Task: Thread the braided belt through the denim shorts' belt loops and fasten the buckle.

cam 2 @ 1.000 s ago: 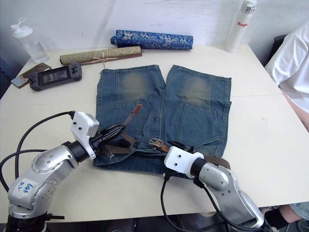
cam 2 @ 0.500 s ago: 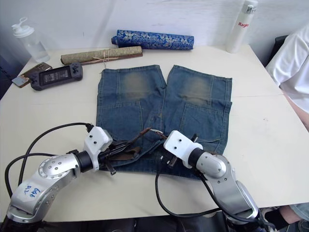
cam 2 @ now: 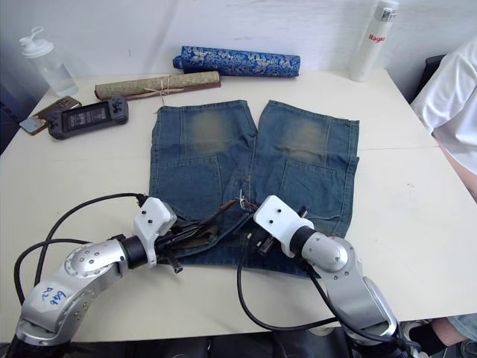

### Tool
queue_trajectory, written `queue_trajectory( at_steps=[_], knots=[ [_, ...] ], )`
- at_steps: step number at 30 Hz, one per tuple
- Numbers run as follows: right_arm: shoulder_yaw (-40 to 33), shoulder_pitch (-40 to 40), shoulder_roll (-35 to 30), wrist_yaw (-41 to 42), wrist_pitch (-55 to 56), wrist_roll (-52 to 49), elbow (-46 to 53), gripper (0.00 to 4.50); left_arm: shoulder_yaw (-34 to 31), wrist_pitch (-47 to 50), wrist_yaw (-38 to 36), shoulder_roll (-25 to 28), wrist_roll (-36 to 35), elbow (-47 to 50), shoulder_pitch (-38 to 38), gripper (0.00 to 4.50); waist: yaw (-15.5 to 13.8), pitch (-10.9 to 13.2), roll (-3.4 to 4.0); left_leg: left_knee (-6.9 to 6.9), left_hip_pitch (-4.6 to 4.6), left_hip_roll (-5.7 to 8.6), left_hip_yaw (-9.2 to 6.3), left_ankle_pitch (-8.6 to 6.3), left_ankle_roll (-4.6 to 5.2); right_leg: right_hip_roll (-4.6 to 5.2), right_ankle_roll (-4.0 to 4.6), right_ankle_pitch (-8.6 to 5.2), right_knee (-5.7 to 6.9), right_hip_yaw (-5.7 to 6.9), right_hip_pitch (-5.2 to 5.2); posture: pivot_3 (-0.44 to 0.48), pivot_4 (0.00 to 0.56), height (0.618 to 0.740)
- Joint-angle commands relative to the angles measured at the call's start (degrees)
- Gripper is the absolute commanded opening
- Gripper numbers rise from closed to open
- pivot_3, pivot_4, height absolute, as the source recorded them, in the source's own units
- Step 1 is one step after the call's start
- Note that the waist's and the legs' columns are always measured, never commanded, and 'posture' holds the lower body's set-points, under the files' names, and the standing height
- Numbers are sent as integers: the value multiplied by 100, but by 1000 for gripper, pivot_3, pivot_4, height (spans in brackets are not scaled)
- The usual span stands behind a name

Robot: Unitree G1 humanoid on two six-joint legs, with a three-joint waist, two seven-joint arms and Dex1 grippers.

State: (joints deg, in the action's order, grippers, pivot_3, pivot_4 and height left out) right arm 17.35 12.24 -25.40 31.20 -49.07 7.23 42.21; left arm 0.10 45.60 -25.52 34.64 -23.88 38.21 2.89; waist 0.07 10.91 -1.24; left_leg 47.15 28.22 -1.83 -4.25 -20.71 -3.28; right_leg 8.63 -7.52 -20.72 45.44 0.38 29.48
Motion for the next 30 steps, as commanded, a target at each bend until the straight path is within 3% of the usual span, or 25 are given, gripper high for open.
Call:
queue_trajectory(
  at_steps=[1,11,30],
  knots=[
    [-101,56,-161,-57,131,18,172,52,-85,13,-31,9,-42,142,-90,0,0,0,0,0,0,0,0,0,0,0,0,0,0,0,0,0,150,645],
    [84,-62,-635,234,528,-105,172,52,-159,-143,-249,141,36,-263,234,0,0,0,0,0,1,0,0,0,0,0,0,0,-1,0,0,0,150,645],
    [356,-105,-919,416,837,-69,188,52,459,-556,-912,359,334,-593,994,0,7,0,0,-1,1,0,0,0,1,0,-6,3,-2,1,1,0,150,645]
  ],
)
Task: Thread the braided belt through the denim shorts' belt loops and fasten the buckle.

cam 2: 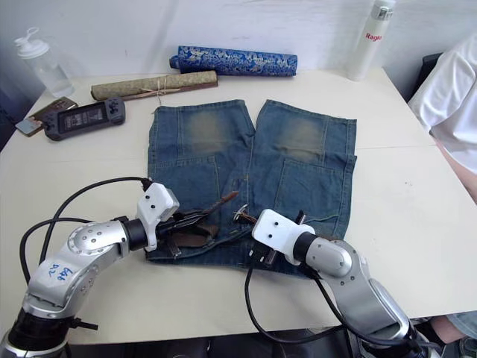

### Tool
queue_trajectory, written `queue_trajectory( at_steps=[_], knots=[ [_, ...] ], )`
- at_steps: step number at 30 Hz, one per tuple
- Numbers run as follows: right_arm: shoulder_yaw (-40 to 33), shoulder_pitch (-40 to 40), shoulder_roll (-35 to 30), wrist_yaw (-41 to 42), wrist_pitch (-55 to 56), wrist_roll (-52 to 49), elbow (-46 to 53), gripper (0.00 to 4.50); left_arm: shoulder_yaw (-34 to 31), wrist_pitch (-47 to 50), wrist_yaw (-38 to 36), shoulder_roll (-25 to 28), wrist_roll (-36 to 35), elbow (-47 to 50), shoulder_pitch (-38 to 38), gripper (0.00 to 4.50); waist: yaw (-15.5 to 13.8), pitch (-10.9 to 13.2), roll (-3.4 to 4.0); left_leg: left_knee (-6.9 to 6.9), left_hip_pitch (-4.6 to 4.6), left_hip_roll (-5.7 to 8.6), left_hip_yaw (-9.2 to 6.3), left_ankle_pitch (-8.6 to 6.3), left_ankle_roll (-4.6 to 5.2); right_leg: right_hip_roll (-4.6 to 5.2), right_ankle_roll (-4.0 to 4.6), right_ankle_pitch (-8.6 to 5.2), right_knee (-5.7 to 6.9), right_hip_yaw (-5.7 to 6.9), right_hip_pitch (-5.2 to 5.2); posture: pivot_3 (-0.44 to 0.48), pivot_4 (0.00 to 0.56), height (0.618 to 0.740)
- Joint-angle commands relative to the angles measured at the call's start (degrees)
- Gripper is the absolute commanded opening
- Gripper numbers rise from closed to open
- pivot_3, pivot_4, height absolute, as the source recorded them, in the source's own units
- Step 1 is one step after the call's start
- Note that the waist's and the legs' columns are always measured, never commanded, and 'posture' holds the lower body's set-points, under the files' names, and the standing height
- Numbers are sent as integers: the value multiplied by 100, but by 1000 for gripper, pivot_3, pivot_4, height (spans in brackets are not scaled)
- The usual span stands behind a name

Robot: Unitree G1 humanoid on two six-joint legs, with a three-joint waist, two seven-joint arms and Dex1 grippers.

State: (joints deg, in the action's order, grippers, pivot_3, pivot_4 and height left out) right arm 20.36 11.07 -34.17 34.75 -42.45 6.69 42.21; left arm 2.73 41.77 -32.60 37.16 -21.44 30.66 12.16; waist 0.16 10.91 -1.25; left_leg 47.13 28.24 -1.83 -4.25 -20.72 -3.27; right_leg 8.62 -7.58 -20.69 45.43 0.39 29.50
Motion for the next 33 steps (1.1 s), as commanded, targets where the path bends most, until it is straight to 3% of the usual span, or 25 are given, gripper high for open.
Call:
queue_trajectory(
  at_steps=[1,7,20,29,33],
  knots=[
    [59,10,-52,72,184,-16,189,52,292,-228,-317,155,113,188,82,0,-5,0,0,0,0,0,0,0,0,0,0,0,0,0,0,0,150,645],
    [94,-26,-113,108,222,10,209,52,663,-714,-896,480,367,114,144,0,-7,0,0,0,1,0,0,0,0,0,3,-2,-1,1,0,0,150,645],
    [112,-58,-76,80,264,-9,134,52,-793,597,473,-578,-164,-79,431,0,2,0,-2,0,-1,0,-2,0,0,0,-30,15,1,2,0,0,150,645],
    [-296,38,620,-256,-779,-353,208,52,-1207,1420,-119,357,-866,1075,-872,0,53,0,-2,-8,-4,-2,-5,0,0,-1,-10,5,4,2,2,0,150,645],
    [-341,150,799,-376,-1184,-448,223,52,-1103,1322,-169,523,-896,1280,-1049,0,26,0,-1,-7,-4,-2,-4,0,0,-1,64,-34,4,2,2,0,150,645]
  ],
)
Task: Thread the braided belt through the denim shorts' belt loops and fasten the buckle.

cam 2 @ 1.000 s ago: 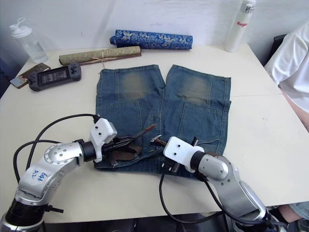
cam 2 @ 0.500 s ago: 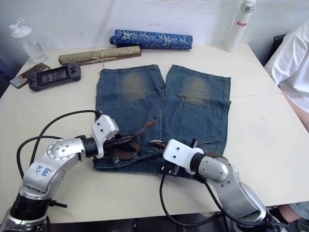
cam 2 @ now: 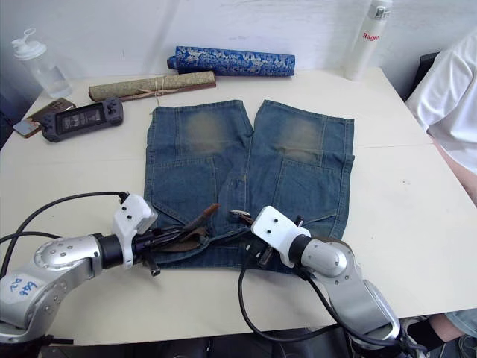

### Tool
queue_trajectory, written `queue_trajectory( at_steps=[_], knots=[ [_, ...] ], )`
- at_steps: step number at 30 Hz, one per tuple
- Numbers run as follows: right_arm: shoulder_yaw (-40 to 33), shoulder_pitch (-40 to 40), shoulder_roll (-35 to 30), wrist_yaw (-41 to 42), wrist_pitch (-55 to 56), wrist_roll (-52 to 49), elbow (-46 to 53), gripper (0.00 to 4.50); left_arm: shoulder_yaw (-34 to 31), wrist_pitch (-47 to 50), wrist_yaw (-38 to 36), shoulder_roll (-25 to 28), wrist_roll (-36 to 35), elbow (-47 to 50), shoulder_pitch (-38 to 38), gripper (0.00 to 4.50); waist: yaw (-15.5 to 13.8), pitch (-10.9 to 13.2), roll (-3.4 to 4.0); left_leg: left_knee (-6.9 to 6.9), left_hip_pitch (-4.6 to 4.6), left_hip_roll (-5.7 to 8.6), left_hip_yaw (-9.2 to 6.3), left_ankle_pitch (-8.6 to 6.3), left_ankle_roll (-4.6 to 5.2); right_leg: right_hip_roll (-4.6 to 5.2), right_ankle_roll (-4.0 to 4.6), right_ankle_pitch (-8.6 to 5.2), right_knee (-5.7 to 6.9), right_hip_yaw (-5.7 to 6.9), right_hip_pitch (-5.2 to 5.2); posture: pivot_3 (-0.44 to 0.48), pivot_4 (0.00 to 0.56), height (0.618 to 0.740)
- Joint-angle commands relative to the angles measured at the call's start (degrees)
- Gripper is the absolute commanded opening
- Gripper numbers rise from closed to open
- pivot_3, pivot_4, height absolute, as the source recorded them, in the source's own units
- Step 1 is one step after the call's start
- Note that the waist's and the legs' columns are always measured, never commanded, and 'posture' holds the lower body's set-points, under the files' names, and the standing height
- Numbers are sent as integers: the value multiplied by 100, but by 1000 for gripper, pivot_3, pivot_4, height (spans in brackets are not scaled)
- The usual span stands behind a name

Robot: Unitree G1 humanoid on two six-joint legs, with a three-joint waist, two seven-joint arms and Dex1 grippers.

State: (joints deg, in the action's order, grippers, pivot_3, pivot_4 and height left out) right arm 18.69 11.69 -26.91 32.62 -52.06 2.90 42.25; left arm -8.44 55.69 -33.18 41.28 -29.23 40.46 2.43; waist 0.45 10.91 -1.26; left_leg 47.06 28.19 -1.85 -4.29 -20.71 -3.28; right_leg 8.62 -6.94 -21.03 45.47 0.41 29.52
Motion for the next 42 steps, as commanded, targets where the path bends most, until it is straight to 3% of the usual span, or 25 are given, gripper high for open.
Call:
queue_trajectory(
  at_steps=[1,16,30,42],
  knots=[
    [-181,108,90,-188,-307,-88,226,52,50,-112,-145,135,-128,360,-96,0,-6,0,0,0,0,0,0,0,0,0,0,0,0,0,0,0,150,645],
    [-144,237,111,-480,-696,-328,329,52,461,-308,-237,106,-185,361,-88,0,-21,0,0,0,1,0,0,0,0,0,1,-1,0,0,0,0,150,645],
    [-81,248,16,-573,-779,-429,465,52,1113,-369,392,-353,299,-108,347,0,-33,-1,-1,0,0,1,0,0,0,0,-2,1,0,0,-2,0,150,645],
    [-122,304,-32,-593,-774,-454,479,52,1155,-41,623,-435,319,-153,490,0,-41,-1,-2,0,-1,2,0,1,1,0,-2,1,0,0,-5,0,150,645]
  ],
)
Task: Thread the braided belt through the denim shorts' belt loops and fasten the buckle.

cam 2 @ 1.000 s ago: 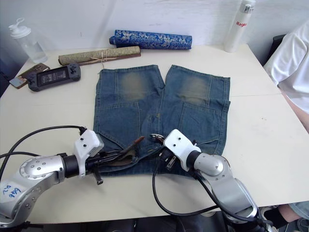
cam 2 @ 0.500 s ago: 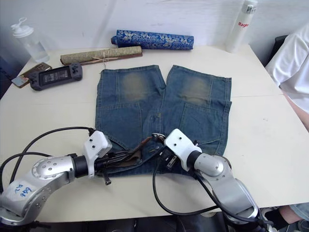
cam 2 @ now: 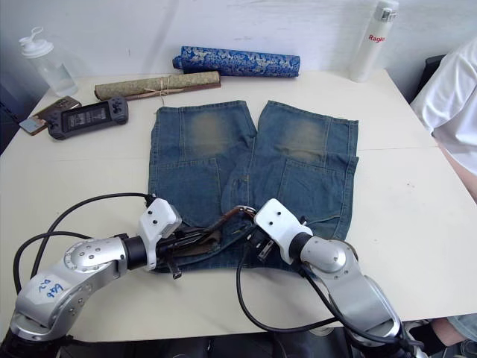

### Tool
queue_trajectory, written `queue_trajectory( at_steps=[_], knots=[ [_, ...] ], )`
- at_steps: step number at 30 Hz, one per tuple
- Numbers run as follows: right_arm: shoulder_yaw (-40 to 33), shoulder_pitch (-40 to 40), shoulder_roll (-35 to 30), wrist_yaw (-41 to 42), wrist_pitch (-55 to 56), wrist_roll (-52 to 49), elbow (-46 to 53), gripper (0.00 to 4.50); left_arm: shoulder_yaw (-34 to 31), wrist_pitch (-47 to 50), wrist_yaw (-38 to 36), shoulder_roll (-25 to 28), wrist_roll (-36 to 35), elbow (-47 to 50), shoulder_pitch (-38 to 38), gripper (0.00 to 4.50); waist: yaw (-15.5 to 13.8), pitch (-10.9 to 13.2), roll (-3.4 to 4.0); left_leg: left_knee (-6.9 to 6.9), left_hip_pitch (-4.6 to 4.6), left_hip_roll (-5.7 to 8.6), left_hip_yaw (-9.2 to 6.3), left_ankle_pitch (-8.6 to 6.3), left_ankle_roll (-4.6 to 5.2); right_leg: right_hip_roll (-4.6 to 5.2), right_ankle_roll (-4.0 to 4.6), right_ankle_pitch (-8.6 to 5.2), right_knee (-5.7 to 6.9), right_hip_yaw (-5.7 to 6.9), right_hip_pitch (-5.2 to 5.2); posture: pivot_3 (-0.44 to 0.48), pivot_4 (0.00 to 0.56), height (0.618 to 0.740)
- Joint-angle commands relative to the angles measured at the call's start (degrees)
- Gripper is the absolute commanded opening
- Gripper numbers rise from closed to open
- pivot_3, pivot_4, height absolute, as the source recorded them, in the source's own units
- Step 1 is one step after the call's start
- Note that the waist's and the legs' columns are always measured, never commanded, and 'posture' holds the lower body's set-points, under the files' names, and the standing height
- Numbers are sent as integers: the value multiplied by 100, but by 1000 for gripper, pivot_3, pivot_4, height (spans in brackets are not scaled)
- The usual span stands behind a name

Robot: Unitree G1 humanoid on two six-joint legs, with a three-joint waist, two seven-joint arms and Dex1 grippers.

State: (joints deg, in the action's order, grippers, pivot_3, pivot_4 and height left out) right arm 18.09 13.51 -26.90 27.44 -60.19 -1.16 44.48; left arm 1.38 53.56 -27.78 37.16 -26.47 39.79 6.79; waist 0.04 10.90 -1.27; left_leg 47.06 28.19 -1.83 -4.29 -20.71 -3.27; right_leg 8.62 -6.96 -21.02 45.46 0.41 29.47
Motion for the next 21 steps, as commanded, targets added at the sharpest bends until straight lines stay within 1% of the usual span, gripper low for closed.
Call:
queue_trajectory(
  at_steps=[1,7,14,16,21],
  knots=[
    [-55,149,-53,-81,52,-30,259,52,202,234,79,-13,34,-86,79,0,-1,0,0,0,0,0,0,0,0,0,0,0,0,0,0,0,150,645],
    [-5,236,-138,-101,79,7,293,52,313,445,122,9,68,-107,201,0,-3,-1,0,0,-1,1,0,1,1,0,0,0,0,0,-1,0,150,645],
    [340,313,-475,-114,234,190,336,52,116,886,561,-482,33,-335,735,0,-18,-2,0,1,-1,4,0,1,2,1,-3,1,-1,0,-5,0,150,645],
    [444,333,-581,-103,287,242,314,52,91,958,621,-544,52,-351,849,0,-12,-3,-1,1,-1,4,-1,2,3,1,-8,4,-1,-1,-5,0,150,645],
    [667,465,-772,40,437,315,225,52,435,750,515,-504,173,-330,988,0,-12,-3,-1,1,-1,4,-1,2,2,1,-16,8,-1,-1,-5,0,150,645]
  ],
)
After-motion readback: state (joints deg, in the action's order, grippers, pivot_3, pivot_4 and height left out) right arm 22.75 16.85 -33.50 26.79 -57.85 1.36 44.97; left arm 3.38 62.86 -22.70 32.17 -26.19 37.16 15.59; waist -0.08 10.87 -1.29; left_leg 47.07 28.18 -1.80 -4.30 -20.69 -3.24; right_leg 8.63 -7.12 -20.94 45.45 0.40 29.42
